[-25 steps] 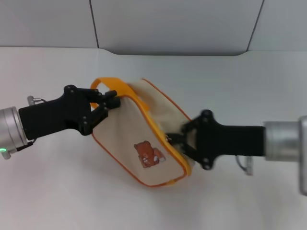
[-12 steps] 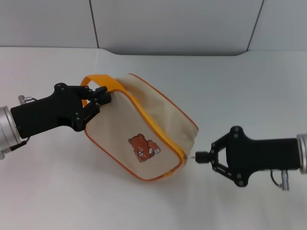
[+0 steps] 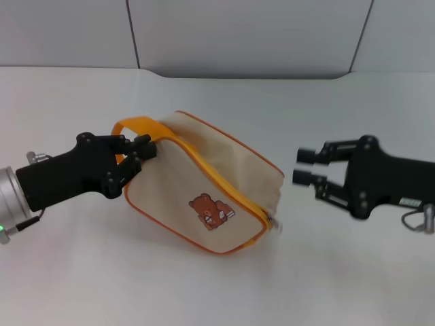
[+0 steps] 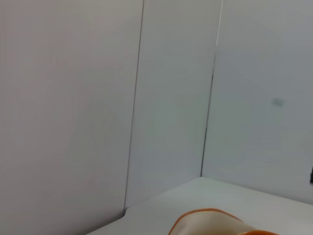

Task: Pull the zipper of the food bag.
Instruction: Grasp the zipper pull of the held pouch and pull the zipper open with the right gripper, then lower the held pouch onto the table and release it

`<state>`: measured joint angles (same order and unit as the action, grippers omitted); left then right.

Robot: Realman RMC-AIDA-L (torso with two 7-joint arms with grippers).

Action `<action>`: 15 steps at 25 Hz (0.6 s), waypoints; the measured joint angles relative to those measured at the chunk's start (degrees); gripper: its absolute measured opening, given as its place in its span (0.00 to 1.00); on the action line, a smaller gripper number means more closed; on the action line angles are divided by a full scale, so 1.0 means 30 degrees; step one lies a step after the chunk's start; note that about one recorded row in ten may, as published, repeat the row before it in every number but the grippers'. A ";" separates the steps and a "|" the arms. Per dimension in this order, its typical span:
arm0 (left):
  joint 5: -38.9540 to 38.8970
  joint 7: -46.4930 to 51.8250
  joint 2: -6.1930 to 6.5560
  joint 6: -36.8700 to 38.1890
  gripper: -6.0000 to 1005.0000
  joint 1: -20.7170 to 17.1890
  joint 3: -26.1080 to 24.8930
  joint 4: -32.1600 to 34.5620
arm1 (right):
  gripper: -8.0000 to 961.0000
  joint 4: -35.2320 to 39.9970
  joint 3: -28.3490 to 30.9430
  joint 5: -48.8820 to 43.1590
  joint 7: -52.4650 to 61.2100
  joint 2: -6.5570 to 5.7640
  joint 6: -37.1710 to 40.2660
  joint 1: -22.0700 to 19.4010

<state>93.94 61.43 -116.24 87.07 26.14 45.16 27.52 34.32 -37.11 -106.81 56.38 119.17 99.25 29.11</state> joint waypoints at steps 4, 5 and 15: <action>0.0108 -0.0474 -0.0624 -0.0836 0.09 -0.0329 0.0027 0.0006 | 0.35 -0.1510 0.0713 0.1322 0.2400 -0.0532 -0.0205 0.0416; 0.0108 -0.0474 -0.0624 -0.0836 0.09 -0.0329 0.0027 0.0006 | 0.38 -0.1510 0.0713 0.1322 0.2400 -0.0532 -0.0205 0.0416; 0.0152 -0.1404 -0.0788 -0.0731 0.11 -0.0957 0.0249 -0.0017 | 0.67 -0.2039 0.0563 0.0915 0.2576 -0.0646 -0.0352 0.1085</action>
<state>94.40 57.22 -118.61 84.88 23.27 45.90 27.47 28.20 -35.43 -104.06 64.11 117.23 98.19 32.37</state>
